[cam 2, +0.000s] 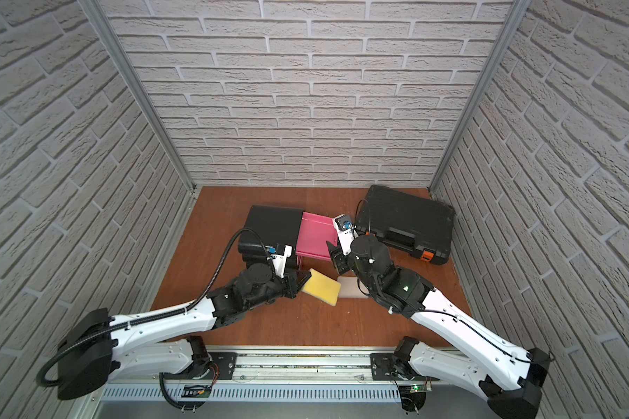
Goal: Take the sponge out of the drawer
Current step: Place the sponge at the center of the board.
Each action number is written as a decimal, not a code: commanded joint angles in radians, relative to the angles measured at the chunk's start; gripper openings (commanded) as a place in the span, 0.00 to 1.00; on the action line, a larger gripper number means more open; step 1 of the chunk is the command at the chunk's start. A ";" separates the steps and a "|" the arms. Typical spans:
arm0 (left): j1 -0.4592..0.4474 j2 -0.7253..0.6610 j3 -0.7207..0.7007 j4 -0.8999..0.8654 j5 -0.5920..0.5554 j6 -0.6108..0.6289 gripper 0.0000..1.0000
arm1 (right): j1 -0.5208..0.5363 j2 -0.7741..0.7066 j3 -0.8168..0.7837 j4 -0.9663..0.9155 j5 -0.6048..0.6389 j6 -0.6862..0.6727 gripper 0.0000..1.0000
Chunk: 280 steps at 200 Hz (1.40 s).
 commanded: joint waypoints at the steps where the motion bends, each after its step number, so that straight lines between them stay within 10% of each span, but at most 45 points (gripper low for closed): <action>1: -0.052 0.047 -0.061 0.222 -0.203 -0.058 0.00 | -0.002 0.040 -0.007 0.007 0.085 0.064 0.61; 44: -0.262 0.226 -0.152 0.542 -0.557 -0.114 0.00 | -0.002 0.044 -0.021 0.010 0.102 0.086 0.61; 108: -0.427 0.713 -0.143 1.030 -0.728 -0.322 0.00 | -0.010 -0.075 -0.087 -0.011 0.130 0.072 0.63; 280: -0.405 0.813 0.064 0.630 -0.568 -0.564 0.00 | -0.025 -0.148 -0.113 -0.038 0.145 0.078 0.65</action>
